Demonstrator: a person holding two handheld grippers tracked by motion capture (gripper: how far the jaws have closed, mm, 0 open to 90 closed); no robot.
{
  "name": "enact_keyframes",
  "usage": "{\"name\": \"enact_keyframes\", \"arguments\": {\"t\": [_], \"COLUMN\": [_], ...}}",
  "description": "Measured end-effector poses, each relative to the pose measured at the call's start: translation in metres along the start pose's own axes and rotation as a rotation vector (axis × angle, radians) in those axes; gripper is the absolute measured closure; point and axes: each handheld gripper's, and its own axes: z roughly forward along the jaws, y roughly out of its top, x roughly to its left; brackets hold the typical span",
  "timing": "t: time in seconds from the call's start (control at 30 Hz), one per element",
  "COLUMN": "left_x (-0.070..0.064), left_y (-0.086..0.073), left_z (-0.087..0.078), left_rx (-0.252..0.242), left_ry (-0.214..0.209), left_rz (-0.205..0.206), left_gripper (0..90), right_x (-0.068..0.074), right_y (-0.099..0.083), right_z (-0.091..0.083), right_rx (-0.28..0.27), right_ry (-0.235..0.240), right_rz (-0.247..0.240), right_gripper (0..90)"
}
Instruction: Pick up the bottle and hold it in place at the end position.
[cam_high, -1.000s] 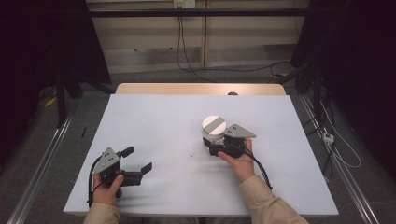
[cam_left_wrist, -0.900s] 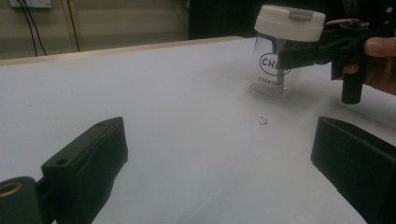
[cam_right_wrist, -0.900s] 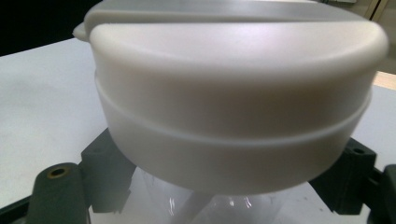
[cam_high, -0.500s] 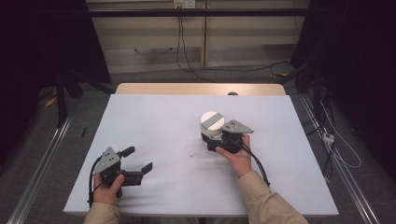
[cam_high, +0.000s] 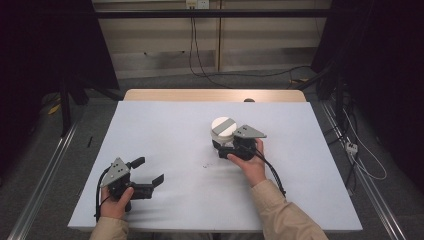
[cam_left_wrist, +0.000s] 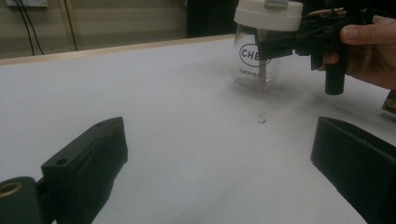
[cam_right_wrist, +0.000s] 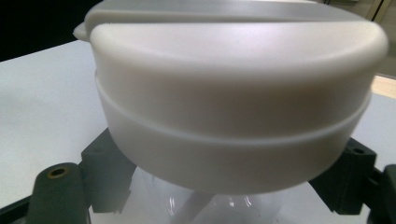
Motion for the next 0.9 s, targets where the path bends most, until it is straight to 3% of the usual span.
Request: {"name": "enact_keyframes", "arguments": {"t": [0.9], "left_x": [0.001], "left_y": [0.000], "left_z": [0.000], "left_rx": [0.004], "left_ry": [0.000], "left_rz": [0.006], "left_gripper": [3.4], "right_x": [0.001], "right_y": [0.004], "right_z": [0.023], "right_rx": [0.021], "right_ry": [0.009], "right_rz": [0.005], "right_gripper": [18.8]}}
